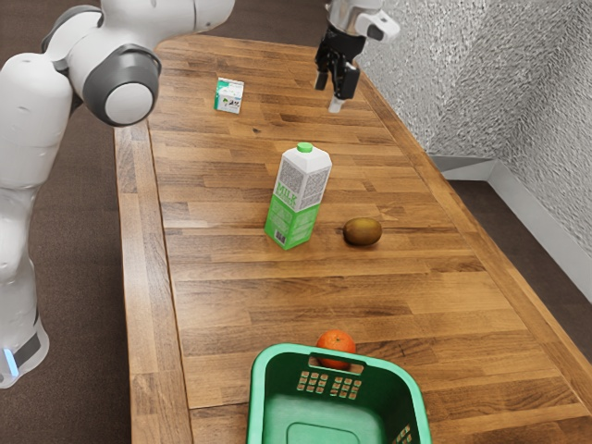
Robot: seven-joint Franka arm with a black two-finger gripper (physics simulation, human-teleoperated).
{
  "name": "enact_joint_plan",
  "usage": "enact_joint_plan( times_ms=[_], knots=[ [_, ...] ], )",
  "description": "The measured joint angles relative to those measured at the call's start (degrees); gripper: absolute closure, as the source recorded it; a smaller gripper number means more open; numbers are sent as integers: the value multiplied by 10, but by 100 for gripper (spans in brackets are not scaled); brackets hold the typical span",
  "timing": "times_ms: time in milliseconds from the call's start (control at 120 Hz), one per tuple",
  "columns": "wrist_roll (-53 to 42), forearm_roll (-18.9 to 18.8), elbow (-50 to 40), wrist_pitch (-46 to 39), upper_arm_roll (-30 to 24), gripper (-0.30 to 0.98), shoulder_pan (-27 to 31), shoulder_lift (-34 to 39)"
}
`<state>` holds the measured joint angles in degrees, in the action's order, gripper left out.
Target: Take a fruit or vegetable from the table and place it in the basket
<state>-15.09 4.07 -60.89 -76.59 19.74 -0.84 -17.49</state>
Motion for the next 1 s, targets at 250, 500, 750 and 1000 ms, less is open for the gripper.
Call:
enact_joint_plan(
  times_ms=[250,500,750,1000],
  knots=[
    [-20,0,3,21,-3,2,-11,12],
    [-34,0,-1,22,-18,2,-76,0],
    [-42,-2,-120,-40,-59,2,-129,16],
    [-44,-4,-225,-64,-81,2,-130,44]
  ],
)
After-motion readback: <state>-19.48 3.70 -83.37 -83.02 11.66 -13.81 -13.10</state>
